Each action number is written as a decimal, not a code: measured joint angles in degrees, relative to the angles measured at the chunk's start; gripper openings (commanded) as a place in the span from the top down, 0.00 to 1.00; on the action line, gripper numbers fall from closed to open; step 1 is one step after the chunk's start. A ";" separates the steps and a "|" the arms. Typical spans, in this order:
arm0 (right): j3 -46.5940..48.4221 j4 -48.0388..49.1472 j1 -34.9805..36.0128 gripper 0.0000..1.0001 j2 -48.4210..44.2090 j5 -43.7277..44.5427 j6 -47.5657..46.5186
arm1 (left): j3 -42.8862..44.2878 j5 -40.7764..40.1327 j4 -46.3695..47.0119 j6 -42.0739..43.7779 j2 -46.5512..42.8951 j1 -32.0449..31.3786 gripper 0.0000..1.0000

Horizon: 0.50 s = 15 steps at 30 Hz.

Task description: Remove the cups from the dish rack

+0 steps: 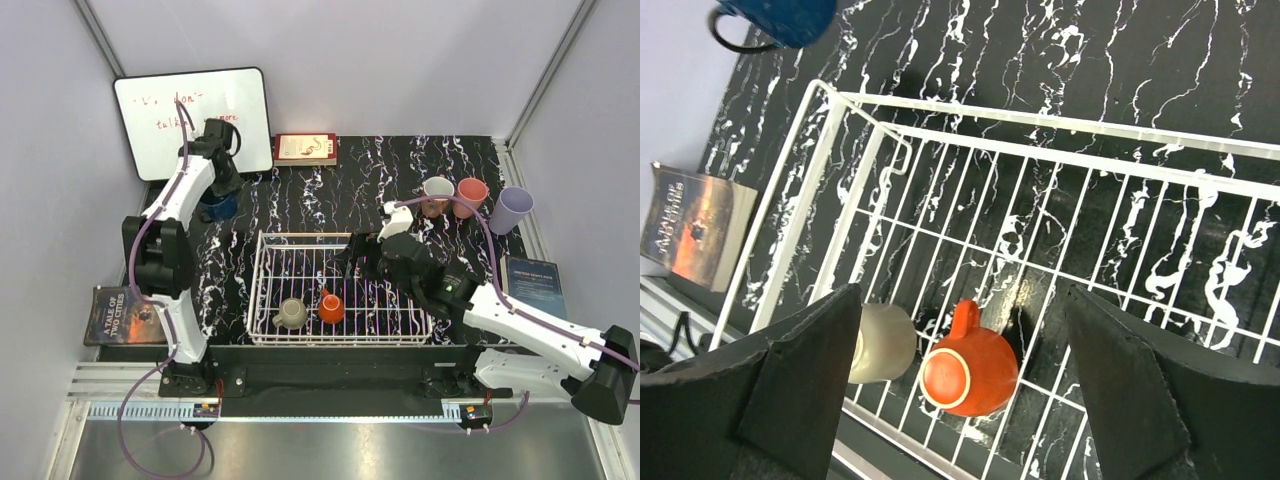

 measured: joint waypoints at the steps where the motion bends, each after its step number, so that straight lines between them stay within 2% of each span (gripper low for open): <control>1: 0.09 -0.02 0.00 0.11 0.20 0.00 -0.31 | 0.04 0.74 0.07 0.00 1.29 0.46 1.00; 8: 0.55 -0.02 0.00 0.11 1.99 0.00 -1.11 | 1.40 2.95 1.16 0.50 8.70 1.90 1.00; 15: 0.55 0.37 0.00 0.11 4.83 -0.17 -1.31 | 1.40 4.09 3.80 1.95 10.88 2.01 1.00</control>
